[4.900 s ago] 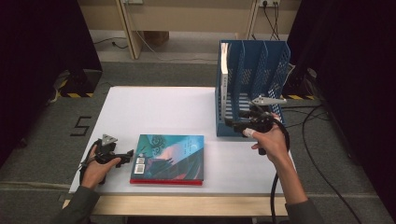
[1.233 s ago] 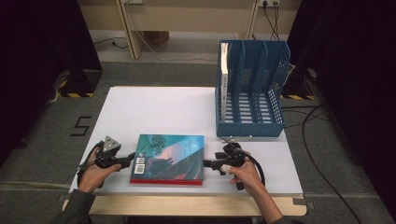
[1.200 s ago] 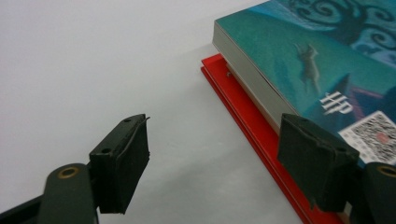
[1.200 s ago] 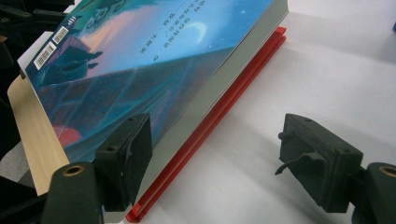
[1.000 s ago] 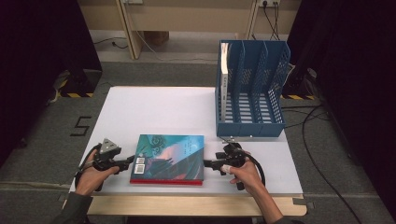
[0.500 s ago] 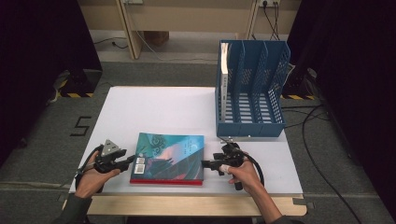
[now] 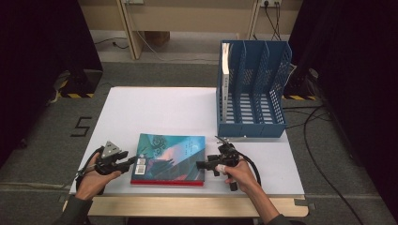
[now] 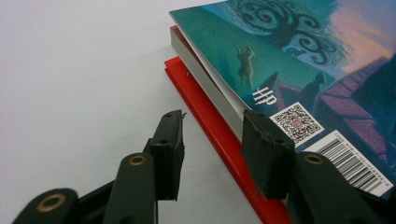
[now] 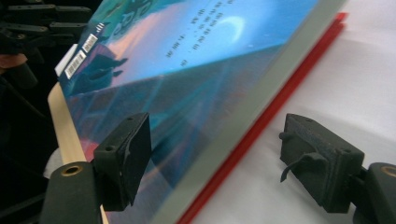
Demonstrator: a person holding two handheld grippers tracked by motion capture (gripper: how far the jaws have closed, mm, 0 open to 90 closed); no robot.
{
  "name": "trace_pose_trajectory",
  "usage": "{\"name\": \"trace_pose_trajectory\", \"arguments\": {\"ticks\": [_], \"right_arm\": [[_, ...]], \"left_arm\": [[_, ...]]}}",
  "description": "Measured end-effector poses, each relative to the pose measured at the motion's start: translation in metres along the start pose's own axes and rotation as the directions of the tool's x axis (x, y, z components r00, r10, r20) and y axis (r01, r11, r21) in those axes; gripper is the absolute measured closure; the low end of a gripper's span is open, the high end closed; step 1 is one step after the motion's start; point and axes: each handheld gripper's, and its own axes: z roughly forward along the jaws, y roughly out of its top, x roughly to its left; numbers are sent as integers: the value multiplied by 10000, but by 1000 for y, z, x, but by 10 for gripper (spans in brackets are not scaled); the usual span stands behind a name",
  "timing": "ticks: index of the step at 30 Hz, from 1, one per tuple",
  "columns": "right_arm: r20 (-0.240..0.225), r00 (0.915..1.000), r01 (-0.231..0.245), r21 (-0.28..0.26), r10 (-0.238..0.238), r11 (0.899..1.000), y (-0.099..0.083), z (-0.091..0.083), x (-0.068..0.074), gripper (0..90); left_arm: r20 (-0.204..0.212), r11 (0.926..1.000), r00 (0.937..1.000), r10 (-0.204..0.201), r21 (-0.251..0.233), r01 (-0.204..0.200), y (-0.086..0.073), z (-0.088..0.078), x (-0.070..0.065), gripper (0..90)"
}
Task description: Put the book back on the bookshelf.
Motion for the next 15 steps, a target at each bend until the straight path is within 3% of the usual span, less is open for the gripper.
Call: {"name": "trace_pose_trajectory", "arguments": {"ticks": [5, 8, 11, 15], "right_arm": [[-351, 9993, -121, 31, 123, 9999, 3, 11, 3, 278], [-95, 9999, -51, -72, 50, 10000, 7, 10, 5, 337], [-139, 9998, -176, -214, 173, 9996, 8, 9, 5, 372], [10, 10000, 84, -364, -84, 9993, 10, 5, 4, 428]], "left_arm": [[57, 10000, 10000, -26, -2, 26, 0, 0, 0, 588], [41, 10000, 10000, 23, -15, -23, 0, 0, -1, 603], [39, 10000, 10000, -25, -31, 25, 0, 0, -1, 603], [139, 9999, 9999, -98, -72, 99, 0, 2, -5, 631]]}}
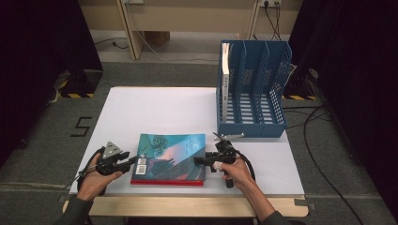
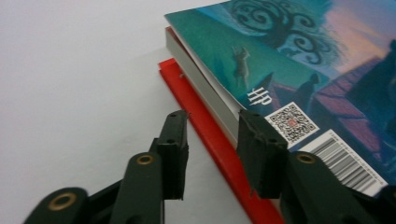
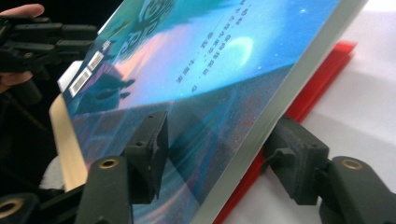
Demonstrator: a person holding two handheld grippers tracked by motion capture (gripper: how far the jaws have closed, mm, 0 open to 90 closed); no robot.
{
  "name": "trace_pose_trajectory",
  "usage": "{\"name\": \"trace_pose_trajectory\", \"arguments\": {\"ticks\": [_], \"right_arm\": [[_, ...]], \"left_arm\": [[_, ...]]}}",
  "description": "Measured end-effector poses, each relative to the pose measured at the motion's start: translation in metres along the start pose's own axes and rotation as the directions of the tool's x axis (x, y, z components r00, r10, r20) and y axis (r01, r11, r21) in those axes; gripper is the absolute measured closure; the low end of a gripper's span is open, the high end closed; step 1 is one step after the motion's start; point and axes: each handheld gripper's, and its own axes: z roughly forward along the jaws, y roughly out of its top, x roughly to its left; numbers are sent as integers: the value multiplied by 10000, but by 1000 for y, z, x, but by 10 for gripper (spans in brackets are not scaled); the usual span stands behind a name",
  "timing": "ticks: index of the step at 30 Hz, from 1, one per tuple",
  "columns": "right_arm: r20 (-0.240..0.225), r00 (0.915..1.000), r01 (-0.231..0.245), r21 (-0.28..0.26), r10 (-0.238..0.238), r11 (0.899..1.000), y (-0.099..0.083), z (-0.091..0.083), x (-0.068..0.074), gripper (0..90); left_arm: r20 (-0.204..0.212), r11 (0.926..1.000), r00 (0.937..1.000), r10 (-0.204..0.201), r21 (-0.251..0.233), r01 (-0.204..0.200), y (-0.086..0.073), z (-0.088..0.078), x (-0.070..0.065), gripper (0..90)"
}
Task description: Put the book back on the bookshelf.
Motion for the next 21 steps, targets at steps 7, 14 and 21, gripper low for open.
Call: {"name": "trace_pose_trajectory", "arguments": {"ticks": [7, 14, 21], "right_arm": [[13, 9988, -484, -379, 485, 9981, 9, -9, -23, 468], [-179, 9932, -1152, -23, 1151, 9933, 8, -4, -27, 377], [-497, 9921, -1136, 269, 1148, 9932, 12, 2, -31, 343]], "left_arm": [[192, 9993, 9993, 313, 195, -317, 0, 5, -6, 407], [38, 9989, 9993, 377, 276, -378, -1, 7, -5, 328], [49, 9989, 9993, 377, 282, -378, -1, 7, -5, 335]]}}
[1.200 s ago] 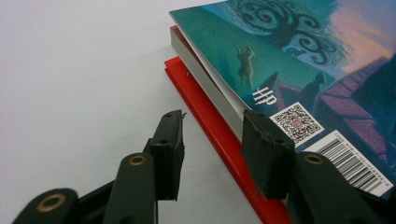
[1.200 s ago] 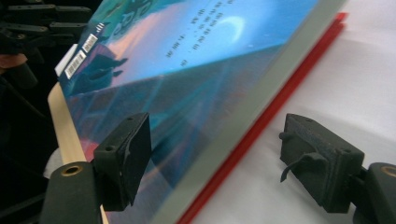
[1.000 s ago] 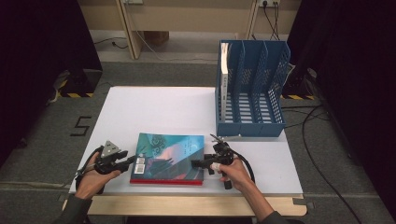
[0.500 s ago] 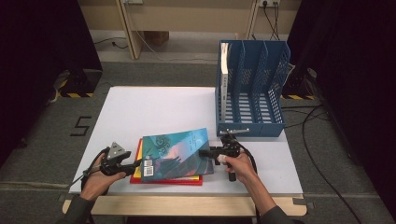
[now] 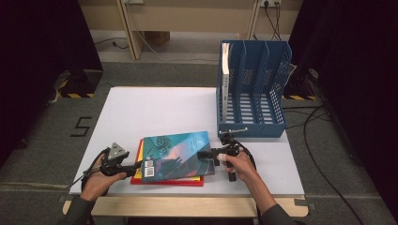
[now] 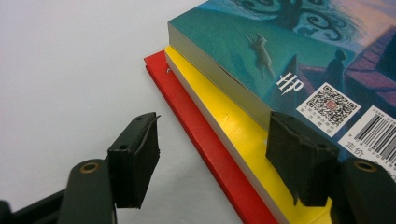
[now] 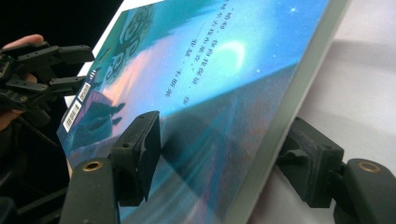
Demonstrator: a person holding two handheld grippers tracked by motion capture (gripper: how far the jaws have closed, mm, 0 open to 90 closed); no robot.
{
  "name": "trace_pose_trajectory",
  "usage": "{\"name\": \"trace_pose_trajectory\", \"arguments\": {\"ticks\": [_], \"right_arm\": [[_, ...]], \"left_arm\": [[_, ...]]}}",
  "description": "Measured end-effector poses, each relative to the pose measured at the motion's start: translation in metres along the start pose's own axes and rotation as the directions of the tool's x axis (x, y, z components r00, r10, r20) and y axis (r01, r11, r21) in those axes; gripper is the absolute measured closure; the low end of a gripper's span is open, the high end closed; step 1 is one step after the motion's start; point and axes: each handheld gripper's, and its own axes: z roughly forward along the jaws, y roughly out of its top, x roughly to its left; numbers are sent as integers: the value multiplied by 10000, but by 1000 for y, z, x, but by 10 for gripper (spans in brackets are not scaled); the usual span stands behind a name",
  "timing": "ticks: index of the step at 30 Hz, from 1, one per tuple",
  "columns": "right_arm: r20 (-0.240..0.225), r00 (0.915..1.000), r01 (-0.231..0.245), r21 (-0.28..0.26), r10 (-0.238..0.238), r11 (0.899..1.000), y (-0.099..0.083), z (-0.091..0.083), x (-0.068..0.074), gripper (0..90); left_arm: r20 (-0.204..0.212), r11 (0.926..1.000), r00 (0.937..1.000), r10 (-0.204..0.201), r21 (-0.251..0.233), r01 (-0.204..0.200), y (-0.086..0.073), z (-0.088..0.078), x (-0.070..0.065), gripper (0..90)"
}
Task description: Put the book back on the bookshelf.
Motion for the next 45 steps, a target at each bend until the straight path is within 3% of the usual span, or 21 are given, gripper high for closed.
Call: {"name": "trace_pose_trajectory", "arguments": {"ticks": [7, 9, 10, 11, 13, 15, 18, 20, 21, 22, 27, 30, 32, 35, 36, 37, 38, 41, 43, 44, 45], "right_arm": [[-566, 9969, -533, 171, 542, 9984, 3, 9, -5, 336], [-471, 9984, -308, 185, 316, 9994, 4, 8, -3, 349], [-190, 9994, 299, 103, -297, 9995, 6, 5, 2, 420], [-82, 9989, 457, 18, -457, 9990, 6, 3, 5, 459], [65, 9972, 744, -96, -743, 9972, 7, -1, 8, 515], [253, 9904, 1368, -317, -1360, 9901, 8, -6, 17, 560], [-308, 9918, 1219, -699, -1243, 9901, 10, -10, 18, 589], [-652, 9897, 1207, -967, -1273, 9880, 12, -15, 20, 604], [-652, 9897, 1207, -967, -1273, 9880, 12, -15, 20, 604], [-595, 9850, 1565, -854, -1618, 9840, 16, -20, 27, 605], [-544, 9821, 1801, -122, -1805, 9836, 26, -23, 45, 657], [-268, 9781, 2069, 119, -2065, 9783, 33, -27, 57, 694], [-171, 9770, 2130, 162, -2127, 9769, 34, -29, 60, 701], [264, 9658, 2572, 325, -2581, 9658, 44, -34, 72, 715], [264, 9658, 2572, 325, -2581, 9658, 44, -34, 72, 715], [290, 9606, 2753, 374, -2764, 9606, 48, -36, 75, 721], [375, 9558, 2903, 384, -2917, 9562, 55, -40, 81, 727], [518, 9392, 3354, 725, -3393, 9393, 63, -46, 92, 731], [540, 9345, 3463, 902, -3518, 9338, 66, -48, 95, 733], [770, 9197, 3747, 1197, -3849, 9194, 72, -54, 105, 734], [770, 9197, 3747, 1197, -3849, 9194, 72, -54, 105, 734]], "left_arm": [[-21, 10000, 10000, 23, -4, -23, 0, 0, 0, 336], [-25, 10000, 10000, 43, -2, -43, 0, 0, -1, 339], [4, 10000, 10000, 45, 4, -45, -1, 1, 0, 340], [4, 10000, 10000, 45, 4, -45, -1, 1, 0, 341], [62, 10000, 10000, -6, -24, 6, -1, 1, 0, 342], [161, 10000, 9999, -30, -8, 31, -1, 0, 0, 384], [161, 9995, 9994, 310, 58, -311, 0, -2, -6, 502], [159, 9995, 9994, 307, 41, -308, 0, -1, -7, 513], [159, 9995, 9994, 307, 41, -308, 0, -1, -7, 515], [259, 9998, 9994, 218, -11, -218, 0, 0, -9, 520], [309, 9987, 9983, 501, -71, -499, 2, 2, -17, 514], [411, 9984, 9976, 557, -58, -555, 2, 3, -18, 416], [452, 9987, 9977, 515, -81, -511, 2, 3, -19, 400], [388, 9985, 9979, 515, -215, -506, 2, 6, -19, 317], [388, 9985, 9979, 515, -215, -506, 2, 6, -19, 254], [412, 9986, 9982, 431, -308, -418, 2, 7, -18, 254], [505, 9987, 9985, 188, -478, -164, 3, 7, -14, 161], [270, 9949, 9993, -272, -965, 297, 4, 3, -6, 151], [148, 9944, 9991, -403, -974, 415, 3, 3, -3, 152], [-14, 9952, 9985, -556, -813, 553, 1, 5, 3, 151], [-14, 9952, 9985, -556, -813, 553, 1, 5, 3, 151]]}}
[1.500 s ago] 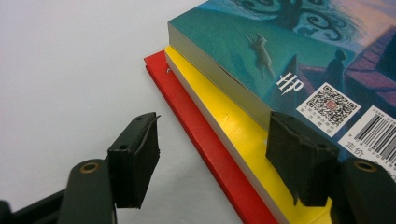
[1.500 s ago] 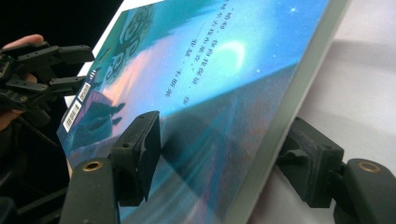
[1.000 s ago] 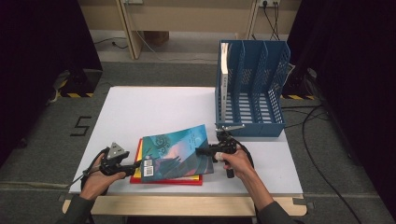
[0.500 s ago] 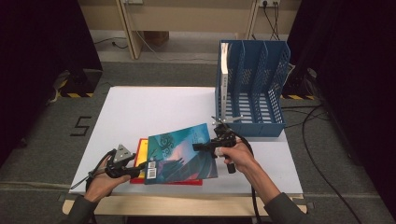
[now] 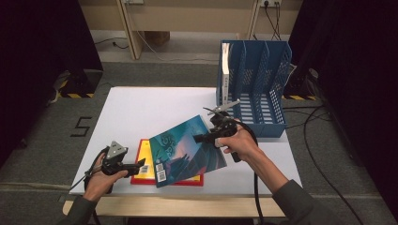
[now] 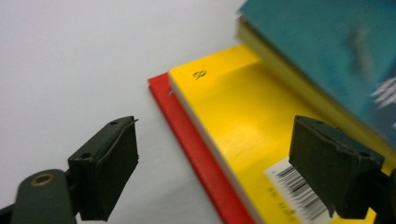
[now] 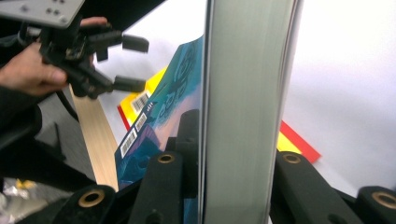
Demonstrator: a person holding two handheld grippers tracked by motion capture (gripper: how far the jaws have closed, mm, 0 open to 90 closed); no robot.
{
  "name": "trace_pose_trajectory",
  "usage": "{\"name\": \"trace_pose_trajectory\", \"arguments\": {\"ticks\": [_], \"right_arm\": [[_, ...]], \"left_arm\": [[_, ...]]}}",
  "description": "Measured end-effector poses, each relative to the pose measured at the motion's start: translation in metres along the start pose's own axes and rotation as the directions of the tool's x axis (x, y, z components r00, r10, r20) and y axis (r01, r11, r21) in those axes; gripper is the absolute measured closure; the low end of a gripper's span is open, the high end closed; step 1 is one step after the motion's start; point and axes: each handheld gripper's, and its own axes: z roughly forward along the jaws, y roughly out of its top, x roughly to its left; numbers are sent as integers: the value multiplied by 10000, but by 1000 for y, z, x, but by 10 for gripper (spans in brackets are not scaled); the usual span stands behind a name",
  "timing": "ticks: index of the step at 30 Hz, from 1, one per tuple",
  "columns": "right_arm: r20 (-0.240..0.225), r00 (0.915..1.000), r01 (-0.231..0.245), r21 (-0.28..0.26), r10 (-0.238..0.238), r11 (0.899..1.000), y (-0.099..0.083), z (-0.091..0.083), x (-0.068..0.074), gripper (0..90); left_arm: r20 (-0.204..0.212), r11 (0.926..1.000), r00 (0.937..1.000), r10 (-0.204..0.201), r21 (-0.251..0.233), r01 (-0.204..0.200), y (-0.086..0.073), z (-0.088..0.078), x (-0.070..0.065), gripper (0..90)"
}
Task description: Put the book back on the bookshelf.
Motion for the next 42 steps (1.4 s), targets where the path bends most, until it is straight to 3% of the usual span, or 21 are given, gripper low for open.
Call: {"name": "trace_pose_trajectory", "arguments": {"ticks": [2, 4, 9, 11, 12, 13, 16, 19, 21, 22, 23, 26, 27, 28, 29, 30, 31, 33, 36, 39, 42], "right_arm": [[235, 9995, 201, 168, -205, 9997, 7, -7, 6, 734], [558, 9973, 468, 345, -487, 9983, 16, -17, 12, 737], [1098, 9922, 508, 687, -582, 9963, 22, -31, 18, 739], [1545, 9854, 578, 942, -719, 9939, 25, -43, 21, 738], [1545, 9854, 578, 942, -719, 9939, 25, -43, 21, 738], [1909, 9777, 641, 1271, -878, 9898, 26, -54, 22, 739], [2215, 9694, 756, 1404, -1058, 9872, 27, -65, 23, 739], [2637, 9564, 882, 1482, -1253, 9850, 28, -79, 24, 740], [2666, 9545, 943, 1565, -1340, 9832, 27, -83, 24, 740], [3039, 9361, 1217, 1920, -1769, 9738, 24, -89, 25, 740], [3225, 9296, 1170, 2008, -1784, 9726, 22, -91, 24, 740], [3553, 9243, 725, 1954, -1395, 9780, 15, -105, 16, 739], [3584, 9217, 771, 2050, -1482, 9757, 12, -111, 17, 738], [3584, 9217, 771, 2050, -1482, 9757, 12, -111, 17, 738], [3777, 9128, 757, 2168, -1552, 9733, 10, -119, 19, 738], [3777, 9128, 757, 2168, -1552, 9733, 10, -119, 19, 738], [3985, 9046, 633, 2255, -1513, 9722, 9, -128, 19, 738], [4133, 8979, 542, 2380, -1516, 9698, 8, -136, 19, 738], [4262, 8923, 365, 2611, -1491, 9646, 3, -139, 18, 736], [4219, 8964, 107, 2858, -1358, 9582, -3, -135, 12, 736], [4098, 9047, 24, 2674, -1160, 9636, -2, -131, 8, 735]], "left_arm": [[-109, 9996, 9999, -60, 274, 63, -4, 3, 6, 151], [-6, 9979, 9984, -566, 328, 566, -7, 6, 13, 144], [-159, 9935, 9935, -1131, 83, 1133, -10, 6, 23, 146], [-670, 9915, 9893, -1295, 17, 1299, -11, 6, 30, 149], [-670, 9915, 9893, -1295, 17, 1299, -11, 6, 30, 149], [-838, 9916, 9884, -1269, 126, 1284, -13, 8, 34, 149], [-615, 9821, 9822, -1776, 525, 1809, -17, 14, 40, 149], [-795, 9804, 9813, -1751, 772, 1812, -19, 16, 43, 150], [-752, 9802, 9811, -1783, 739, 1838, -20, 16, 45, 150], [-794, 9805, 9813, -1754, 751, 1813, -20, 16, 45, 152], [-833, 9829, 9836, -1600, 780, 1666, -20, 17, 44, 151], [-891, 9877, 9883, -1241, 846, 1317, -21, 18, 42, 141], [-931, 9912, 9919, -859, 924, 945, -22, 19, 40, 136], [-931, 9912, 9919, -859, 924, 945, -22, 19, 40, 128], [-987, 9915, 9917, -820, 932, 912, -22, 19, 40, 126], [-987, 9915, 9917, -820, 932, 912, -22, 19, 40, 126], [-970, 9915, 9919, -826, 928, 916, -22, 19, 40, 127], [-984, 9914, 9917, -831, 926, 922, -22, 20, 39, 125], [-986, 9915, 9917, -826, 922, 918, -22, 20, 39, 124], [-979, 9915, 9919, -814, 934, 906, -22, 20, 39, 124], [-990, 9916, 9917, -822, 918, 914, -22, 20, 39, 123]]}}
